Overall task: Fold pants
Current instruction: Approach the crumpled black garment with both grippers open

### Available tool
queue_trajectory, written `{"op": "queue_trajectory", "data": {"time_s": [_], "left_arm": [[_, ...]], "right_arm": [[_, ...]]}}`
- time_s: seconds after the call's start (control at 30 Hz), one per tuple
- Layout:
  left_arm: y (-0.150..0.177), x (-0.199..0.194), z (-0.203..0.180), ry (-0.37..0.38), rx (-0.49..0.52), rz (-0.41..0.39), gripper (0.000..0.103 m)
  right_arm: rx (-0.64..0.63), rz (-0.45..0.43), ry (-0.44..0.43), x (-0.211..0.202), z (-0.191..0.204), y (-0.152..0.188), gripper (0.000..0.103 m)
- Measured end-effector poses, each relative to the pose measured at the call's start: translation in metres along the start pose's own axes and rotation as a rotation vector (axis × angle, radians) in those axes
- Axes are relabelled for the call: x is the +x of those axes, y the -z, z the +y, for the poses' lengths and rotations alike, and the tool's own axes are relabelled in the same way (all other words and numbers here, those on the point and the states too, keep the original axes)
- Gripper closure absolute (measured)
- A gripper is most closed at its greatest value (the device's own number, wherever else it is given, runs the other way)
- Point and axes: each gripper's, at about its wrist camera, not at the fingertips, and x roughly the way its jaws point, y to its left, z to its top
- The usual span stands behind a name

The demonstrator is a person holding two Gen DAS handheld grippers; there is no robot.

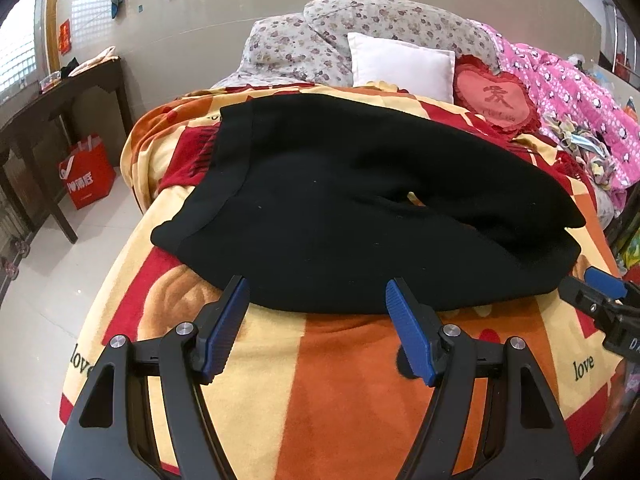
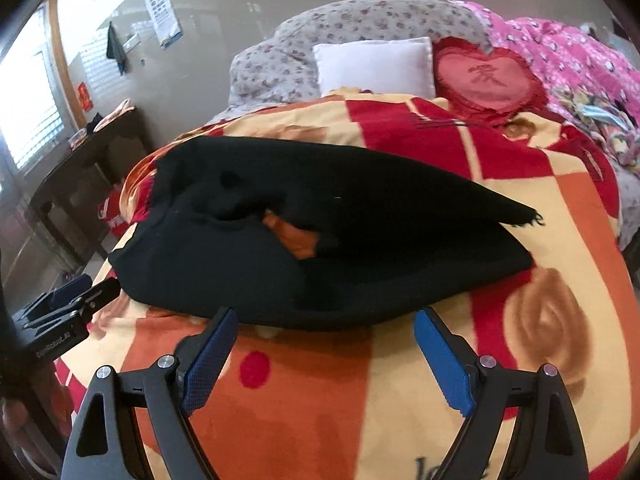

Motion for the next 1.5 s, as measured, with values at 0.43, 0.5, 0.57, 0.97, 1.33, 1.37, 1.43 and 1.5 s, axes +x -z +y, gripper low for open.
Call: {"op": "queue_trajectory", "data": {"time_s": [0.43,0.5,0.57,0.97,1.33,1.37,1.43,1.5], "left_arm": [[0.002,0.009,0.003,-0.006,-0.016,0.023,0.032],[0.002,0.01,0.004,-0.008,-0.019,0.026,0.032],[0.003,0.011,0.004,-0.01,-0.02,0.029,0.032],[0.003,0.019,0.01,-0.02,-0.037,0.047,0.032],[0.003,0.026,0.015,-0.027,-0.05,0.065,0.032],[0.004,0.027,0.016,-0.027,-0.054,0.068,0.032],[0.004,0.028,0.018,-0.03,-0.058,0.071,0.032],[0.004,0.028,0.021,-0.032,-0.062,0.074,0.032]], "right_arm": [[-0.002,0.032,-0.022,0.014,0.017,-0.001,0.014],[-0.001,0.035,-0.025,0.015,0.018,0.0,0.014],[0.0,0.037,-0.026,0.016,0.018,-0.001,0.014],[0.001,0.059,-0.039,0.025,0.022,0.001,0.014],[-0.012,0.085,-0.039,0.035,0.027,0.004,0.014],[-0.013,0.089,-0.039,0.037,0.028,0.005,0.014],[-0.016,0.094,-0.039,0.039,0.028,0.006,0.014],[-0.014,0.094,-0.042,0.039,0.028,0.006,0.014]]}}
